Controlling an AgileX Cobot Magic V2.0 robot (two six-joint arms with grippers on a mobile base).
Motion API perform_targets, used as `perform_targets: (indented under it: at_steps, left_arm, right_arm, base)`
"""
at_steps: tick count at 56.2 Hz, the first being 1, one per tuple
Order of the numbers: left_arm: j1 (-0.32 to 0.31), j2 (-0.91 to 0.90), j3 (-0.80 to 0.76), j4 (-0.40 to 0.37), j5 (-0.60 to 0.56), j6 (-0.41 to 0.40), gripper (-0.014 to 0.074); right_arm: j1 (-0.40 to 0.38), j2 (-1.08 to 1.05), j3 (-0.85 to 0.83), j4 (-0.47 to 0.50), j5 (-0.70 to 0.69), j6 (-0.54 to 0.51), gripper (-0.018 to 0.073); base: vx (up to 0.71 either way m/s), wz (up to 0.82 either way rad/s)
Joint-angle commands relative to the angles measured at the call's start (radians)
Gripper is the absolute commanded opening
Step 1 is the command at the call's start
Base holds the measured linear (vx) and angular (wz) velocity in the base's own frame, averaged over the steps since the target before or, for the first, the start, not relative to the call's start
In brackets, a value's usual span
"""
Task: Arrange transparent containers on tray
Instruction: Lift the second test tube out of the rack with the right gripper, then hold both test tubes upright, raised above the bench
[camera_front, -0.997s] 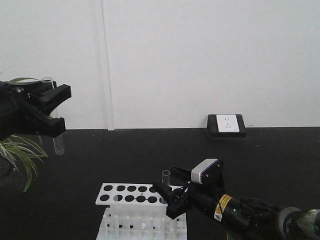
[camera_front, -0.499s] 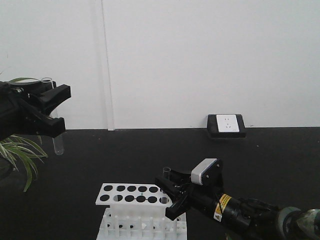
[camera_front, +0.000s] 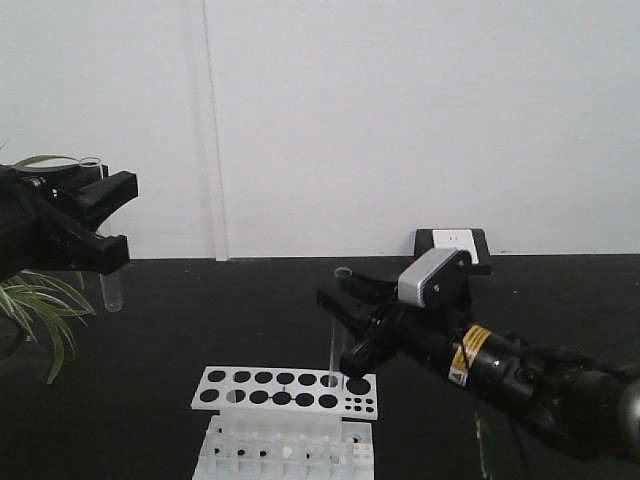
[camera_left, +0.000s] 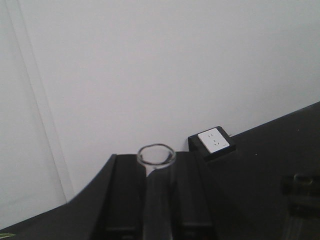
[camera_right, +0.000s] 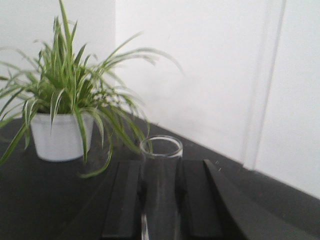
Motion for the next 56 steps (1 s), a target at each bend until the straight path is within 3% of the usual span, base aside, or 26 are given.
perform_targets:
  at_steps: [1,7,14,22,28,36,56]
  left_arm:
    - [-0.005,-0.027,-0.028,-0.023,-0.03,-0.01,-0.0001]
    - [-0.006,-0.027,-0.022,-0.023,-0.039,-0.015,-0.0001]
    - [-0.006,-0.043,0.021,0.017,-0.105,-0.088,-0.0001]
    - [-0.006,-0.096,0.106,0.249,-0.161,-0.227,-0.0001]
    - [-0.006,-0.159,0.171,0.385,-0.163,-0.376,-0.0001]
    - [-0.006,-0.232,0.241,0.473,-0.165,-0.478,-0.0001]
    - [-0.006,-0.259,0.262,0.471,-0.166,-0.48,-0.0001]
  right_arm:
    - [-0.001,-0.141,-0.029,0.015,0.016,0.056,-0.0013]
    - [-0.001,-0.268,-0.028,-0.081,0.15,0.125,-0.0013]
    - [-0.001,-0.4,-0.027,-0.263,0.329,0.331,-0.0013]
    - [-0.002,-0.553,0.015,-0.574,0.431,0.649,-0.0013]
    - [-0.002,-0.645,0.091,-0.733,0.436,0.779,-0.0013]
    - [-0.002,-0.73,0.175,-0.762,0.49,0.822,-0.0013]
    - [-0.001,-0.772,0.205,-0.774,0.531,0.822,-0.0013]
  base:
    - [0.0,0.0]
    - [0.0,0.0]
    - [0.0,0.0]
    - [0.0,0.0]
    - [0.0,0.0]
    - [0.0,0.0]
    - [0.0,0.0]
